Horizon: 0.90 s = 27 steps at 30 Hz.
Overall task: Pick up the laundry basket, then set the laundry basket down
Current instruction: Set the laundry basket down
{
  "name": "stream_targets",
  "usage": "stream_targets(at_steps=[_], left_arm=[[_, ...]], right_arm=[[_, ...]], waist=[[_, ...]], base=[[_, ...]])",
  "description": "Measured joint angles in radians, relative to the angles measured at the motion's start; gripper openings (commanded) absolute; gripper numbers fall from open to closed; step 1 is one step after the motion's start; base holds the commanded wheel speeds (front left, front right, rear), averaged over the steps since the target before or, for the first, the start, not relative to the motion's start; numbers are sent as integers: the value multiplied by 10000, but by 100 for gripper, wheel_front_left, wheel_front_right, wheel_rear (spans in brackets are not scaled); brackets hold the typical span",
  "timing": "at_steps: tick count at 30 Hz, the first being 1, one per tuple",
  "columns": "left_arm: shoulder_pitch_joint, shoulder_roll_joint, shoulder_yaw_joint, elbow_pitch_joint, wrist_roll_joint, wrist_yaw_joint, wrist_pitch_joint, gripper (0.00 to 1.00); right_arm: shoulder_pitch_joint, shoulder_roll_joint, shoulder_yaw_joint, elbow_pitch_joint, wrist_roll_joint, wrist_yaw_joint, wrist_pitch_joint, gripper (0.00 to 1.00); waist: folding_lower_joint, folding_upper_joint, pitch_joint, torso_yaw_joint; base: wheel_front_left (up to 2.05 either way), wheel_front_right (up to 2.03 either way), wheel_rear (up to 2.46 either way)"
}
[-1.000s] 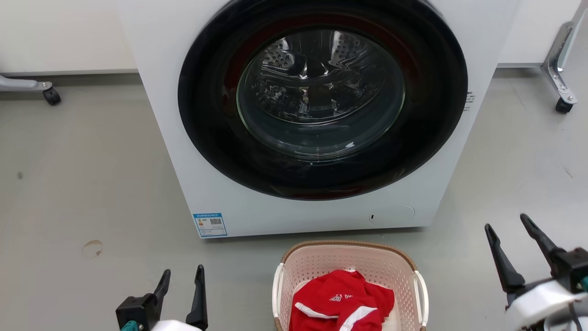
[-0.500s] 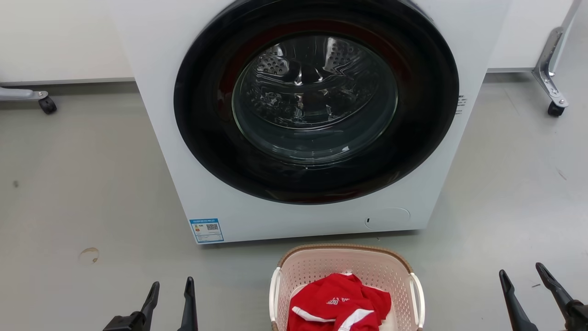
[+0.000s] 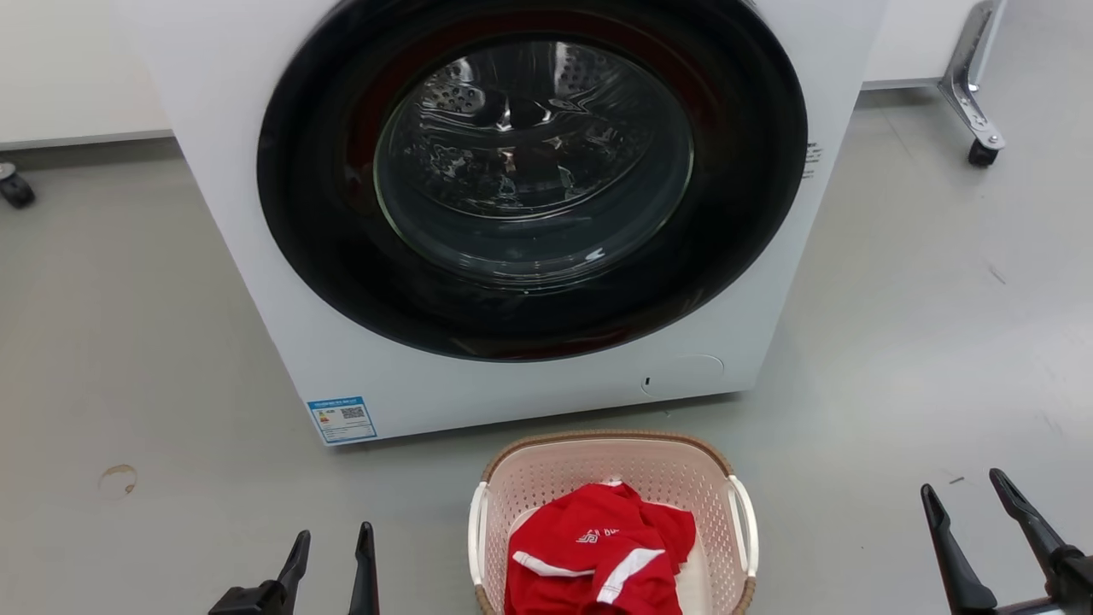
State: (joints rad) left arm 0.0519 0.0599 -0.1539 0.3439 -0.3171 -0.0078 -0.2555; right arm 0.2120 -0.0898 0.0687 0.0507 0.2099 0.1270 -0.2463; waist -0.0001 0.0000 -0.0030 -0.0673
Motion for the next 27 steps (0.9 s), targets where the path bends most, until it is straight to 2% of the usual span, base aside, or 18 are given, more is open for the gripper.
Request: stream_targets(at_steps=[6,12,19,27], left_arm=[[-842,-54,-109,828,2,-69,0,100],[-2142,-96,-334,2339,21,-69,0,100],[-3859,-151,-470,4222,144,-65,0,100],[-5487,10,-426,5728,545,-42,0,100]], right_arm=[[-59,-82,54,-336,21,0,8,100],[-478,-84,82,-385,314,0,6,100],[-1313,-90,447,-211,1016,0,-8,100],[-2536,-38,878,-343,1877,0,-15,100]], waist=[[0,0,511,-420],[1,0,1296,-861],[0,0,2427,-1362],[1,0,3896,-1919]], base=[[0,0,0],[0,0,0],[0,0,0],[0,0,0]])
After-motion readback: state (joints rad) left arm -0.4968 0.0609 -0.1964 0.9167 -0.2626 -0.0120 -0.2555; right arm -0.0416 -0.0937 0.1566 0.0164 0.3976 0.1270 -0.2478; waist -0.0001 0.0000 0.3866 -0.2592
